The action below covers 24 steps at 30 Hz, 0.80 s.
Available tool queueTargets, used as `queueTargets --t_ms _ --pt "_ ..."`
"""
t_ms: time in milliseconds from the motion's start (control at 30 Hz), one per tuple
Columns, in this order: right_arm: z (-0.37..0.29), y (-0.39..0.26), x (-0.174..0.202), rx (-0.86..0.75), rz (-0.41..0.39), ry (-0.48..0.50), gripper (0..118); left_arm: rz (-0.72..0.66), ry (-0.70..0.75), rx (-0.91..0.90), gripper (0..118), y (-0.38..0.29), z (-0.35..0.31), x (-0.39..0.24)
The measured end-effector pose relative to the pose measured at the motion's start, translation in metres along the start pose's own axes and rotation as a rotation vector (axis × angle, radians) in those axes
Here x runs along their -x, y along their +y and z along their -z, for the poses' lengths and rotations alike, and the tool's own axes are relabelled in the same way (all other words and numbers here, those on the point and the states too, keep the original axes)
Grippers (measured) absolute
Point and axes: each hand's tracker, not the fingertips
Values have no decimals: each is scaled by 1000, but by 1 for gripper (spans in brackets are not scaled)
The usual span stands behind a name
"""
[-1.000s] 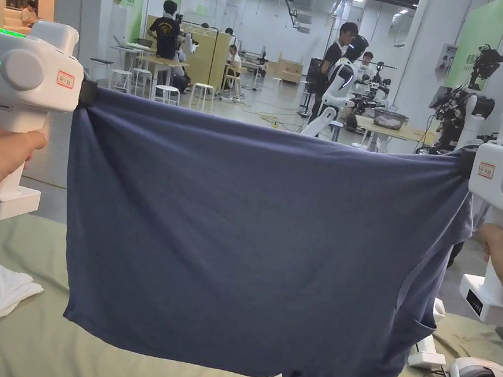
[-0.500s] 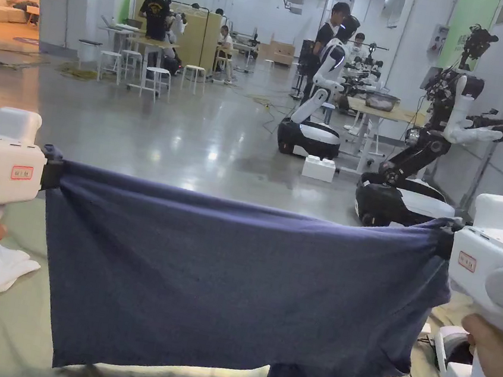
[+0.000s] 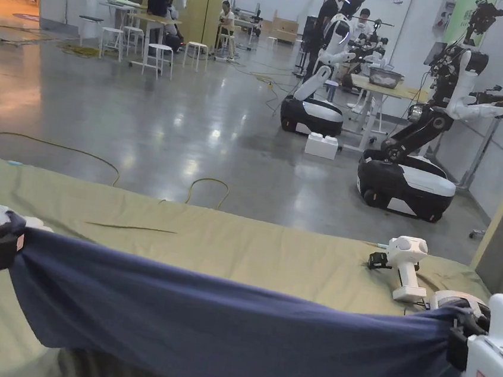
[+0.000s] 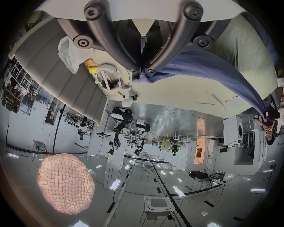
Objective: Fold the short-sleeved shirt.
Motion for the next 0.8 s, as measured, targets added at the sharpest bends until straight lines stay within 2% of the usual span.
queueTargets --t_ms 233,333,500,633,800 --pt "-42 -50 15 133 -72 12 4 -43 2 93 6 -80 -38 14" --pt "-52 -79 24 208 -98 22 4 -20 21 175 6 -112 -47 15" --pt "-57 -137 33 376 -98 30 4 -60 5 308 6 -167 -53 17" --pt "-53 -186 34 535 -94 38 4 -20 10 414 6 -207 -53 15" --pt "-42 -234 35 649 -102 68 4 -2 15 493 7 -236 -46 15"
